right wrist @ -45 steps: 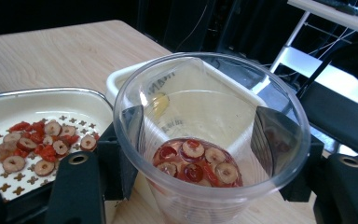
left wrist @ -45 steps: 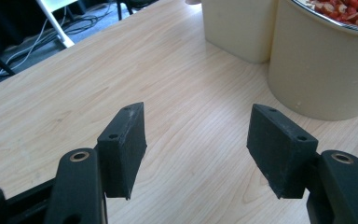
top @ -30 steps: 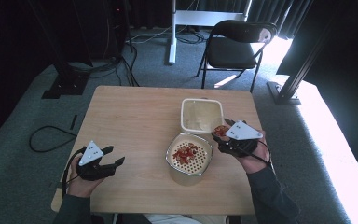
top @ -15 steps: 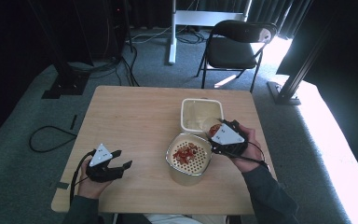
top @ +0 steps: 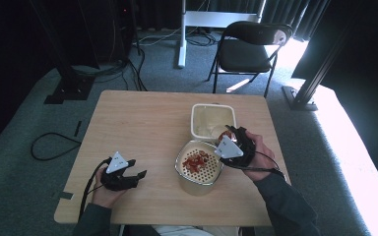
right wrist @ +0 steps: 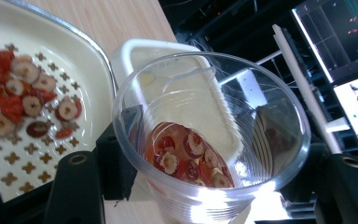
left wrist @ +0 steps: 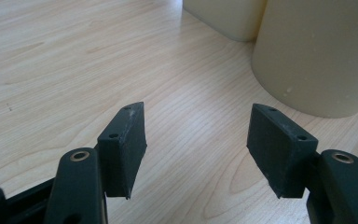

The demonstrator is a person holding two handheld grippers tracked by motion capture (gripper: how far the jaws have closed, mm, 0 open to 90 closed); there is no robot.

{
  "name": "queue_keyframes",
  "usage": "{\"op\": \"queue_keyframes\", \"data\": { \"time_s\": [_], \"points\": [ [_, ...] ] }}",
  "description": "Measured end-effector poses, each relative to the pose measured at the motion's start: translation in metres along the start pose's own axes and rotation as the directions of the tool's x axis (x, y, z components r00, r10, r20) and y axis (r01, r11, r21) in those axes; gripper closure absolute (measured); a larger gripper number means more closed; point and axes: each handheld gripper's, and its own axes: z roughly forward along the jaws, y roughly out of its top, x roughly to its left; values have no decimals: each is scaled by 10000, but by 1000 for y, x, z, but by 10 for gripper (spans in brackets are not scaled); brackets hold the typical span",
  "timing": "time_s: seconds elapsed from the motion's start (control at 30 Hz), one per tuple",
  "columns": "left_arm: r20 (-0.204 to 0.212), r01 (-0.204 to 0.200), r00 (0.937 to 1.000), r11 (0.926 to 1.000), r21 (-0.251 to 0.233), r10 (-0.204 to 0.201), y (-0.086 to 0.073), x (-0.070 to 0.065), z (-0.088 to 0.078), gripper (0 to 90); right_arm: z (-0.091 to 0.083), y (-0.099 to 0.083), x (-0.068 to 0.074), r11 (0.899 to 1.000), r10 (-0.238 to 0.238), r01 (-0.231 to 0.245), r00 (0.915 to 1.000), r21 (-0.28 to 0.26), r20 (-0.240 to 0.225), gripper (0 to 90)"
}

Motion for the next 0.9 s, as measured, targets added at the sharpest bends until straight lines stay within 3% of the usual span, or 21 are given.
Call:
{"op": "queue_keyframes", "data": {
  "time_s": [0.17, 0.2, 0.3, 0.37, 0.53, 0.6, 0.73, 0.77, 0.8, 0.83, 0.87, 0.9],
  "points": [
    [54, 8, 10000, 10000, 39, -9, -1, 0, 1, 382, 0, 4, 4, 9975, -680, 677, 9976, 219, 135, 344],
    [59, 20, 10000, 10000, 34, -20, -1, 0, 1, 382, 0, 6, 6, 9938, -1073, 1066, 9939, 308, 237, 343],
    [52, 19, 10000, 10000, 10, -19, -1, 0, 1, 382, 1, 9, 10, 9856, -1639, 1622, 9859, 474, 338, 344],
    [65, 25, 10000, 10000, 2, -25, -1, 0, 1, 382, 1, 10, 10, 9834, -1759, 1739, 9838, 522, 357, 344],
    [59, 12, 10000, 10000, -22, -12, -1, 1, 1, 382, 2, 14, 15, 9632, -2619, 2573, 9635, 777, 554, 344],
    [62, 5, 10000, 10000, -18, -5, -1, 1, 1, 382, 2, 16, 18, 9491, -3070, 3002, 9494, 957, 667, 344],
    [103, 26, 9999, 10000, -15, -26, -1, 0, 1, 382, 1, 21, 27, 8981, -4311, 4157, 8967, 1434, 1008, 344],
    [108, 30, 9999, 10000, -15, -30, -1, 0, 2, 382, 1, 22, 31, 8770, -4722, 4532, 8744, 1599, 1113, 344],
    [113, 31, 9999, 10000, -18, -31, -1, 0, 2, 382, 0, 23, 34, 8622, -4988, 4772, 8583, 1702, 1205, 344],
    [114, 23, 9999, 10000, -22, -22, -1, 0, 2, 382, -1, 25, 37, 8410, -5344, 5092, 8347, 1827, 1334, 344],
    [117, 23, 9999, 10000, -21, -23, -1, 0, 2, 382, -1, 26, 42, 8137, -5755, 5454, 8043, 2009, 1477, 344],
    [121, 9, 9999, 10000, -20, -9, -1, 0, 2, 382, -2, 27, 44, 7947, -6021, 5687, 7829, 2122, 1565, 345]
  ]
}}
